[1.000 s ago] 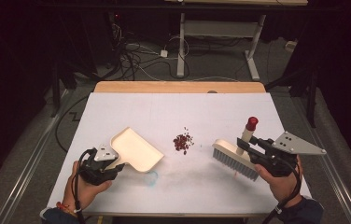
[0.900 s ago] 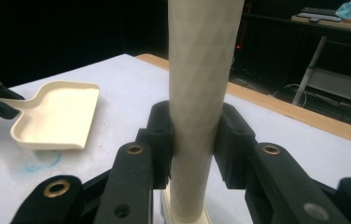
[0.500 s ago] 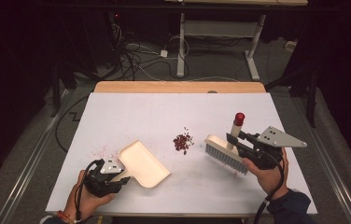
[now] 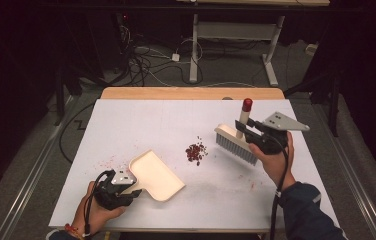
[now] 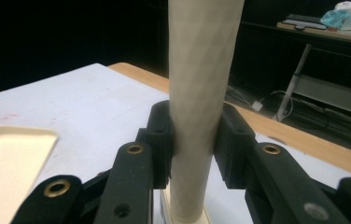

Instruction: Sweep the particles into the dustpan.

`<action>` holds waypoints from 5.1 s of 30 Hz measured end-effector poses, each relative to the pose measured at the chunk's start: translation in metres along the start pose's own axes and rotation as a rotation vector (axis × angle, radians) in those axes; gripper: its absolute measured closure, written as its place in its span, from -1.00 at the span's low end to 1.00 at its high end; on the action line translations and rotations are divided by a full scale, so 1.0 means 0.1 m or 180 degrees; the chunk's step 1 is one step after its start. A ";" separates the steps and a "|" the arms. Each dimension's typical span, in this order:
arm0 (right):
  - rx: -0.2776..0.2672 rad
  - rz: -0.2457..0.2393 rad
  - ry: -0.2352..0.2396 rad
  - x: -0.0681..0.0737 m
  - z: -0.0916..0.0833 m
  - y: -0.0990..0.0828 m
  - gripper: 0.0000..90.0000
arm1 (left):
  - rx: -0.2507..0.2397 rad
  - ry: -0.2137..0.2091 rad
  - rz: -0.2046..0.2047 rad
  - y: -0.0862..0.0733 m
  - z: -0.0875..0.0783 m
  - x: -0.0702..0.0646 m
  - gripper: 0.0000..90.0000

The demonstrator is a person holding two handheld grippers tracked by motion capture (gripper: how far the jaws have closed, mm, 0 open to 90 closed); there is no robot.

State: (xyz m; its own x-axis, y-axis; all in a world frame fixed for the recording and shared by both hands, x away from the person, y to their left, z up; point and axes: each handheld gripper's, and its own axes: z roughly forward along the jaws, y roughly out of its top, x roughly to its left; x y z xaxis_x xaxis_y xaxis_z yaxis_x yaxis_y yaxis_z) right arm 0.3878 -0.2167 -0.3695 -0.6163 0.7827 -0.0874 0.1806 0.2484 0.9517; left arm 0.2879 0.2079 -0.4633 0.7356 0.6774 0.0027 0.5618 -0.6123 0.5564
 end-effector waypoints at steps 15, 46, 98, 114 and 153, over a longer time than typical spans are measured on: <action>-0.0030 -0.0270 -0.0401 0.06 0.92 0.23 0.56 | -0.0041 -0.0020 -0.0024 0.05 0.06 -0.01 0.42; 0.0032 -0.0264 0.0427 0.67 0.71 -0.08 0.55 | 0.0083 0.0038 -0.0010 0.43 0.35 -0.18 0.42; -0.0310 -0.0086 0.0447 1.06 0.21 0.20 0.56 | 0.0251 0.0006 -0.0032 0.59 0.43 -0.17 0.42; -0.0198 -0.0081 0.0001 0.75 0.43 -0.06 0.56 | 0.0315 -0.0083 -0.0078 0.56 0.42 -0.11 0.42; -0.0161 -0.0162 0.0676 1.00 0.38 0.08 0.56 | 0.0307 -0.0013 0.0215 0.45 0.36 -0.02 0.42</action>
State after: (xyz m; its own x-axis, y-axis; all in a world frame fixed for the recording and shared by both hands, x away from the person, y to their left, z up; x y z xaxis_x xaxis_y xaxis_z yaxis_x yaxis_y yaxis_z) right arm 0.3567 -0.1149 -0.3813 -0.7721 0.6309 -0.0767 0.1097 0.2513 0.9617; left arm 0.3254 0.1647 -0.4684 0.7744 0.6318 0.0340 0.5446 -0.6929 0.4726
